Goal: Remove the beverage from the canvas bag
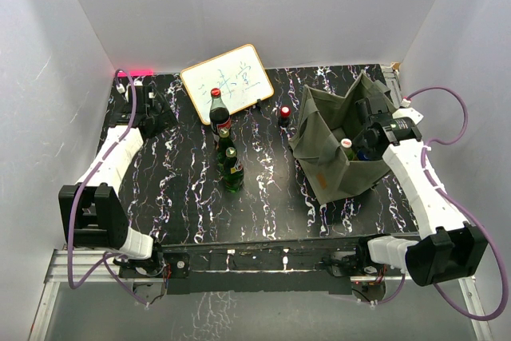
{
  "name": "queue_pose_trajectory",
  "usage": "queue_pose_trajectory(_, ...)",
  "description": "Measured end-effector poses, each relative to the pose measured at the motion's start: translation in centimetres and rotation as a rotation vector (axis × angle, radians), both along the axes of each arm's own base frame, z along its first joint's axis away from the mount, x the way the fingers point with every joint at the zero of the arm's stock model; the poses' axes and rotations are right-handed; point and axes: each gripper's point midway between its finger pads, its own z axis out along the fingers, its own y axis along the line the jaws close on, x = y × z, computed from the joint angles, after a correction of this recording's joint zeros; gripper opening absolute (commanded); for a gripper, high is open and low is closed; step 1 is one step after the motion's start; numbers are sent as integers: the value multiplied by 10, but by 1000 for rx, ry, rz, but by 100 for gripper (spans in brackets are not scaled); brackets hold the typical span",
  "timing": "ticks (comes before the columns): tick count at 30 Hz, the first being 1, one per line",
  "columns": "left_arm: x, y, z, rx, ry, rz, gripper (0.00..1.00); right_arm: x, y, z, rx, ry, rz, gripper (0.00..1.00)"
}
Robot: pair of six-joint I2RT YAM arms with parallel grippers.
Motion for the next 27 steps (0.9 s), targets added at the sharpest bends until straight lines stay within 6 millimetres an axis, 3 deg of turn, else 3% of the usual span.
queue_pose_trajectory(9,-7,-8,5,-53,-31,2,95,-8,2,5,3,15,56,40)
queue_pose_trajectory(15,-8,-17,12,-116,-54,0,94,-11,2,21,-11,5,106,37)
queue_pose_trajectory(23,-12,-30,15,-202,-52,4,94,1,5,39,-19,-47,163,35)
queue_pose_trajectory(27,-16,-34,22,-226,-55,-3,94,16,8,58,-27,-73,201,35)
